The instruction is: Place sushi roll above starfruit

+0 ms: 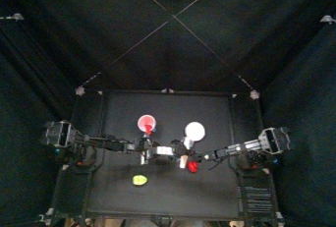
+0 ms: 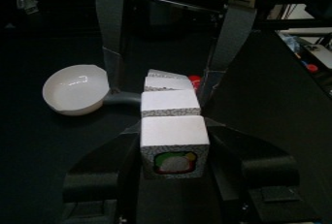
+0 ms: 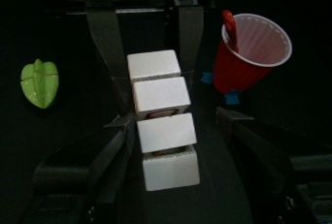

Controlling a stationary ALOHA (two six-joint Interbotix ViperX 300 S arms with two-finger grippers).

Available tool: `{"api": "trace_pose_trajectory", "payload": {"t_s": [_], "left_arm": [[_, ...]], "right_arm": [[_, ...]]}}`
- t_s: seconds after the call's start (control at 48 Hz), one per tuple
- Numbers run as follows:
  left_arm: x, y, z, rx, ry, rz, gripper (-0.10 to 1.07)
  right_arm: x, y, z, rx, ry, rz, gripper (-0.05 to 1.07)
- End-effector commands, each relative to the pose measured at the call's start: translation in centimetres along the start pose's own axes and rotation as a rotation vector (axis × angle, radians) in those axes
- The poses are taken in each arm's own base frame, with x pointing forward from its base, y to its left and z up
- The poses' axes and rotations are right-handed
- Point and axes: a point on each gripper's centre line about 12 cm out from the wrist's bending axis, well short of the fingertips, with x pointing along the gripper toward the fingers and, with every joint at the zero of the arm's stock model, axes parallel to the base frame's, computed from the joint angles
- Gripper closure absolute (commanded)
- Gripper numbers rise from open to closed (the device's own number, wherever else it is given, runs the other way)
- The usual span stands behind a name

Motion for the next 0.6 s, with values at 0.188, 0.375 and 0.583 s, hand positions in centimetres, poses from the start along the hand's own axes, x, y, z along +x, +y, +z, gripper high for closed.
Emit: {"api": "trace_pose_trajectory", "payload": {"t_s": [0.188,0.375,0.583], "left_arm": [[-2.1,0.1,-0.1,0.000,-0.004,0.005,0.34],[-5.1,0.2,-1.1,0.002,0.031,0.008,0.34],[-8.1,0.3,-2.7,0.009,0.098,0.012,0.34]], "right_arm": [[-2.1,-0.5,1.5,0.019,-0.063,-0.012,0.06],[-2.8,-1.1,0.9,0.033,-0.059,-0.048,0.06],[-3.1,-1.3,1.0,0.048,-0.065,-0.062,0.06]]}}
